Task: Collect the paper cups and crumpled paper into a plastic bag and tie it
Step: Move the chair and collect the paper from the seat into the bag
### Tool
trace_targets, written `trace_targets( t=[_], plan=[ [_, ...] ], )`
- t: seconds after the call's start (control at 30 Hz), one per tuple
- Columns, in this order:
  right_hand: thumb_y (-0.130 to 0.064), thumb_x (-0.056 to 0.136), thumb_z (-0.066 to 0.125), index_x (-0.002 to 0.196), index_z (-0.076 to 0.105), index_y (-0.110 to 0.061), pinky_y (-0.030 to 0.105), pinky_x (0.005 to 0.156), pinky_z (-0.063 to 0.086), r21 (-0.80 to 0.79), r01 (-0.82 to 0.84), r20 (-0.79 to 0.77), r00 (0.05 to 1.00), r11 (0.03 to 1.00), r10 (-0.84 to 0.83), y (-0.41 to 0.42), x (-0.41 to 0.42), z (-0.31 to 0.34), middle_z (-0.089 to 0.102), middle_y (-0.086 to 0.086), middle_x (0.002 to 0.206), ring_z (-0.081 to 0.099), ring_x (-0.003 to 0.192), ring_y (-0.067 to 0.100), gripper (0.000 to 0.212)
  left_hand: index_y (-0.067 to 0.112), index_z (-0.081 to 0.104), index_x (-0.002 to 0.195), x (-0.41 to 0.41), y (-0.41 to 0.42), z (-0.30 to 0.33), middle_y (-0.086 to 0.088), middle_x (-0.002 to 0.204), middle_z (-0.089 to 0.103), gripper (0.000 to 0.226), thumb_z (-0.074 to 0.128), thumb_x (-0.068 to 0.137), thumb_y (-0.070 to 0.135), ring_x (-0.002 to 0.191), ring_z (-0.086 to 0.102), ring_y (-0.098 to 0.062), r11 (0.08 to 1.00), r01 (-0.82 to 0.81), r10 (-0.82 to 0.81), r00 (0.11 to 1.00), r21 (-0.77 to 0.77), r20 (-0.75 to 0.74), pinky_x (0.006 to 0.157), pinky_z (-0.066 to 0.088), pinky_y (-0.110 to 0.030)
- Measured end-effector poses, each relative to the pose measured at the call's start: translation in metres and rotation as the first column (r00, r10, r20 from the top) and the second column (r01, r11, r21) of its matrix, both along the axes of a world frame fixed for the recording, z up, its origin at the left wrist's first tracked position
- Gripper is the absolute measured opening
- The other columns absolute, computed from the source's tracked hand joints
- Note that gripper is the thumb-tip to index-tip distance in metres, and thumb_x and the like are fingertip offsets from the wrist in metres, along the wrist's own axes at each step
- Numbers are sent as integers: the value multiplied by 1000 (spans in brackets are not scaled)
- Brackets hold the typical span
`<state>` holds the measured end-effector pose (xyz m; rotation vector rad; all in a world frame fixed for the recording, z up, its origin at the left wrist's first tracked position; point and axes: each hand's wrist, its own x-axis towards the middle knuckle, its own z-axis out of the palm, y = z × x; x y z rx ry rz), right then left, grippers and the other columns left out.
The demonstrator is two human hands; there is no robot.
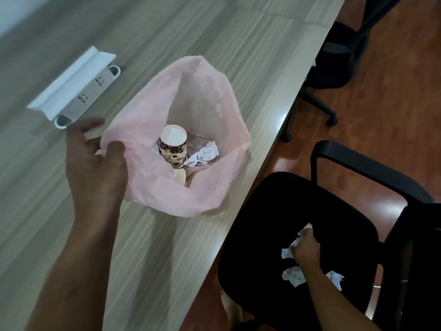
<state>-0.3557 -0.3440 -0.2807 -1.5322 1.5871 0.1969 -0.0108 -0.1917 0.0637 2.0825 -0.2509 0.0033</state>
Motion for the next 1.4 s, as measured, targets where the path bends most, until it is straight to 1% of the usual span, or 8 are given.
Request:
trace_targets(
  t=[0.1,0.4,0.57,0.63,0.83,1.0,1.23,1.4],
  plan=[
    [-1,86,68,133,46,-3,45,88,50,12,-1,54,999,1000,1,2,2,-15,62,21,111,59,102,41,52,49,62,102,1,3,0,9,99,69,51,43,76,10,91,65,-14,998,61,-61,998,24,11,85,55,-43],
    [8,90,58,105,65,12,50,89,48,-22,60,76,995,998,-58,15,17,8,62,35,108,59,96,44,17,32,72,90,-8,1,-1,15,91,71,31,49,80,14,92,65,-8,996,87,-86,992,14,-96,92,53,-36],
    [-40,78,79,139,34,-27,46,86,45,144,16,22,1000,990,-20,16,9,8,34,19,133,46,116,49,76,37,72,84,-11,4,1,17,88,72,23,54,79,23,92,67,-9,996,90,-89,991,7,-102,91,54,-40],
    [-32,79,79,151,24,-27,53,95,44,194,-45,52,998,980,36,21,7,-3,28,20,141,42,121,51,90,34,73,87,-12,5,0,18,88,72,14,62,80,31,91,67,-7,996,84,-84,993,-6,-84,91,54,-40],
    [-6,88,66,141,40,-4,47,90,44,28,8,2,1000,1000,-8,43,16,-7,35,32,138,48,113,52,59,25,71,88,-14,12,-7,11,86,72,24,81,69,38,83,69,-8,995,102,-102,994,8,-34,82,57,-39],
    [-8,86,70,139,43,-3,50,90,46,54,190,62,979,980,-193,44,29,13,50,33,125,53,109,48,60,30,63,73,-14,18,-9,17,71,65,15,71,78,18,63,58,8,998,62,-61,997,27,-36,63,45,-15],
    [-20,80,78,139,45,-13,44,100,47,64,649,393,682,758,-617,22,78,103,57,15,134,57,117,33,69,22,63,82,-17,28,-5,15,77,64,9,65,81,13,73,58,1,1000,27,-28,999,-1,-37,69,44,-20],
    [-13,78,80,133,46,-17,33,88,57,75,739,812,344,669,-472,-9,120,239,67,6,117,69,100,14,65,14,62,88,-23,27,5,14,79,63,7,65,83,11,74,59,0,997,71,-72,997,-36,-30,68,43,-17]
  ],
)
